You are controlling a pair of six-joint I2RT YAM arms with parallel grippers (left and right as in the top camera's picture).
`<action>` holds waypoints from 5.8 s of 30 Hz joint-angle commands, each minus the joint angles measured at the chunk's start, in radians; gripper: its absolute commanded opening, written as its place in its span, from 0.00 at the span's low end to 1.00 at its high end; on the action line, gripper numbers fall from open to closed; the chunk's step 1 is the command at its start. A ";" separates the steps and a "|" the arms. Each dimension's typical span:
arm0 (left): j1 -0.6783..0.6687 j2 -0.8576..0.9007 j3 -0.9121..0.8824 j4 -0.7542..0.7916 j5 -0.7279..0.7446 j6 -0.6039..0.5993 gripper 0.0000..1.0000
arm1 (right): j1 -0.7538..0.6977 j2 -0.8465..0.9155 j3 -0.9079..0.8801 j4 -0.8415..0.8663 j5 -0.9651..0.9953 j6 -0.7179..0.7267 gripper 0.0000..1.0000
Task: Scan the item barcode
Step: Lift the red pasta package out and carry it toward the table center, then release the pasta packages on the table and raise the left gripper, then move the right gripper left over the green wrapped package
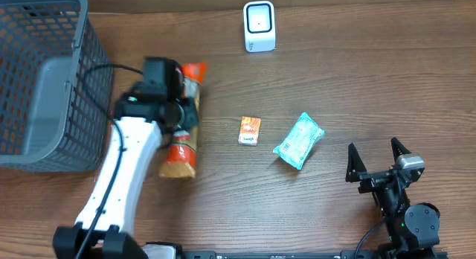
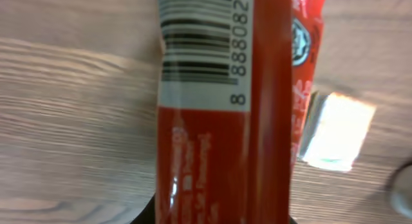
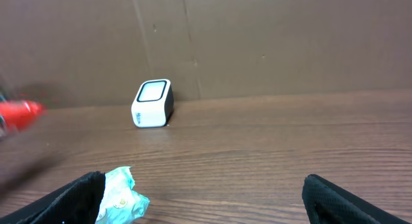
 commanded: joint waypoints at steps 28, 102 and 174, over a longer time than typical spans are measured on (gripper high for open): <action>-0.116 0.278 -0.100 0.220 0.106 -0.015 0.73 | -0.002 -0.009 -0.011 0.002 -0.003 -0.006 1.00; 0.270 0.279 0.483 -0.275 0.034 0.035 1.00 | -0.002 0.919 1.202 -0.895 -0.310 0.166 1.00; 0.270 0.279 0.483 -0.275 0.034 0.035 1.00 | 0.248 1.424 0.953 -0.702 -0.147 0.682 0.04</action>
